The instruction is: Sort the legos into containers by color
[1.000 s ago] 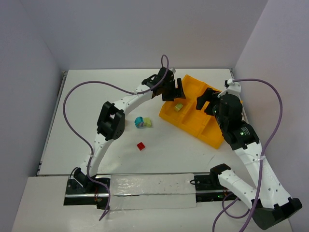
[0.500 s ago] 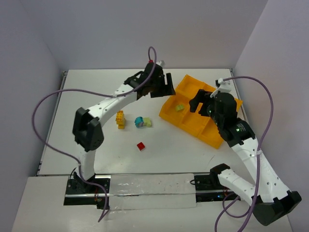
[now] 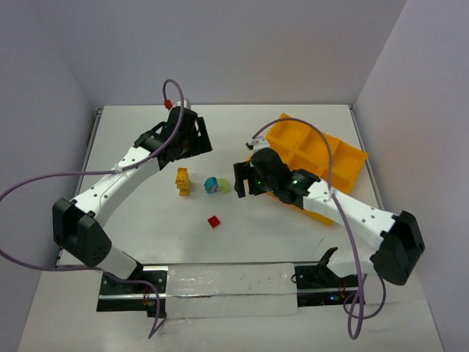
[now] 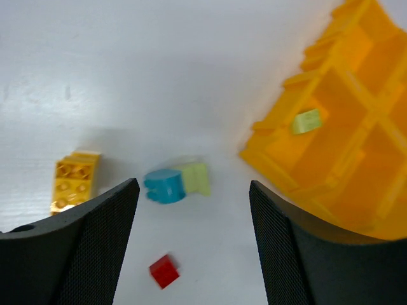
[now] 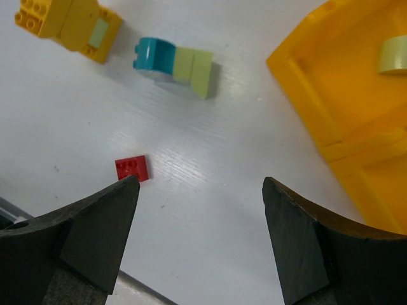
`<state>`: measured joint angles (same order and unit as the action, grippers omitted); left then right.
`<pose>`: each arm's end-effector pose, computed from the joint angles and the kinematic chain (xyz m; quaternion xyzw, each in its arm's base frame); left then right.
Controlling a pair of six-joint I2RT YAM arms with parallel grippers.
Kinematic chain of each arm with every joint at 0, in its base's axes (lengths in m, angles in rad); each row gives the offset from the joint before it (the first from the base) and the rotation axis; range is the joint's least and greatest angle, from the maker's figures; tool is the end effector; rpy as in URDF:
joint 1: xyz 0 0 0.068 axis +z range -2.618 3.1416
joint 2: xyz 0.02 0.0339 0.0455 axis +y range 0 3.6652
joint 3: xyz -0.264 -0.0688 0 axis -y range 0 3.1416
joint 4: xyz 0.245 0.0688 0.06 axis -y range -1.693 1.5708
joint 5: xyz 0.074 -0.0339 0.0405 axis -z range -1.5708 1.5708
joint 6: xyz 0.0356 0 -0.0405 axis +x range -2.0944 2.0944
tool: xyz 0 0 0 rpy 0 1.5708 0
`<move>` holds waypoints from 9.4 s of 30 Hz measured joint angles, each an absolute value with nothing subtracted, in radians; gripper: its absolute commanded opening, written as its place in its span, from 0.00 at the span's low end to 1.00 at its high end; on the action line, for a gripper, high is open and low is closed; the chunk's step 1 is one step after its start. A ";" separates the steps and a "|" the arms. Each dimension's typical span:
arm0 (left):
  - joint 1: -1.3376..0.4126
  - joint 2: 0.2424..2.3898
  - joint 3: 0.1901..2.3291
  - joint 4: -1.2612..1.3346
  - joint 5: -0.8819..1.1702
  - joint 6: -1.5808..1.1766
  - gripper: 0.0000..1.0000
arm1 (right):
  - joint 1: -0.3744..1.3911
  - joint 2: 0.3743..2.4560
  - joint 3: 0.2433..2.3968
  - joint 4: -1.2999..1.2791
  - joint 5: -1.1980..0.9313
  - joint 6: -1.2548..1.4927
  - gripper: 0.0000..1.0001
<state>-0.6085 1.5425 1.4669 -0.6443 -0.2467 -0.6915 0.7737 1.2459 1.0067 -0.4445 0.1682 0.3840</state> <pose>0.2864 -0.1889 0.3472 -0.0882 0.9010 -0.1587 0.3939 0.1991 0.1862 0.2950 -0.1389 0.8900 0.1704 0.3995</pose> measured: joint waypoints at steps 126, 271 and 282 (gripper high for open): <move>-0.542 1.122 1.014 -0.410 0.433 0.044 0.97 | 0.680 1.438 1.144 -0.434 -0.221 0.302 0.00; -0.427 1.166 0.923 0.164 1.008 -0.622 0.00 | 0.390 1.143 1.104 -0.176 -0.870 0.226 0.98; -0.427 1.166 0.923 0.209 1.055 -0.640 0.00 | 0.438 1.177 1.103 -0.138 -1.016 0.229 0.99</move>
<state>-0.4274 1.1664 0.9226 0.2091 1.0550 -0.6404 0.4384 1.1766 1.1034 -0.1382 -1.0164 0.2293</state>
